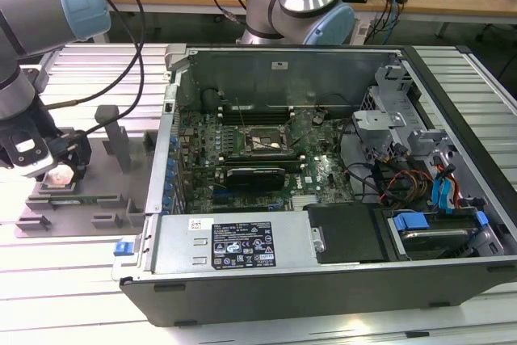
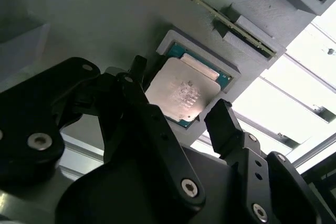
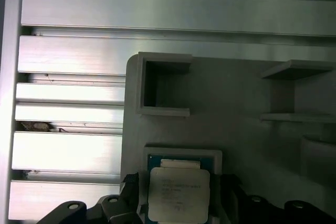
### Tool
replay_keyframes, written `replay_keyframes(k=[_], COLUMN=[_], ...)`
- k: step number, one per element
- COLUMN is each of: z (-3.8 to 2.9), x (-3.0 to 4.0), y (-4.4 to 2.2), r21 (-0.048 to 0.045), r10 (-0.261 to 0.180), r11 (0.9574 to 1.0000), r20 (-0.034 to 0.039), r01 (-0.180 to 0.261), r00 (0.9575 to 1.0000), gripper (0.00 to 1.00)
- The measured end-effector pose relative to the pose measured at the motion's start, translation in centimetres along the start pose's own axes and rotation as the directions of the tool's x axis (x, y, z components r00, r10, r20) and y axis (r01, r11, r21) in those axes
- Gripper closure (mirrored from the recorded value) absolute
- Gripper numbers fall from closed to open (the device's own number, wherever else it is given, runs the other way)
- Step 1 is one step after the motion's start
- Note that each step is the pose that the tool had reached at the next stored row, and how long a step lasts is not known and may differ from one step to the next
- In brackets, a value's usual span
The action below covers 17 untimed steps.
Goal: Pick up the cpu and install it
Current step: 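Pick up the cpu and move it towards the insertion slot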
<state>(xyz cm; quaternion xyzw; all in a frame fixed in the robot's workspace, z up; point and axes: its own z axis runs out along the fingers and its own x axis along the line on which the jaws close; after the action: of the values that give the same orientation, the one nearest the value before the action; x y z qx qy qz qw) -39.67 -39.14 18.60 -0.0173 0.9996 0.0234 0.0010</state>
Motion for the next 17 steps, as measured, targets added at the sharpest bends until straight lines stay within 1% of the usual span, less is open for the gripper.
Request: replay_keyframes(k=[2, 3, 7, 11, 14, 17], z=[0.0, 0.0, -0.05, -0.06, -0.05, -0.05], x=[-0.01, -0.01, -0.03, 0.11, 0.11, 0.13], y=[0.0, 0.0, 0.0, 0.0, 0.01, 0.01], r21=[0.0, 0.0, -0.0001, 0.0, 0.0, 0.0], r10=[0.0, 0.0, 0.0, 0.0, 0.015, 0.016], r11=[1.0, 1.0, 1.0, 1.0, 0.9999, 0.9999], r20=[0.0, 0.0, 0.0002, 0.0001, 0.0008, 0.0008], r01=[0.0, 0.0, 0.0, 0.0, -0.015, -0.016], r00=[1.0, 1.0, 1.0, 1.0, 0.9999, 0.9999], gripper=[0.28, 0.36, 0.36, 0.36, 0.36, 0.36])
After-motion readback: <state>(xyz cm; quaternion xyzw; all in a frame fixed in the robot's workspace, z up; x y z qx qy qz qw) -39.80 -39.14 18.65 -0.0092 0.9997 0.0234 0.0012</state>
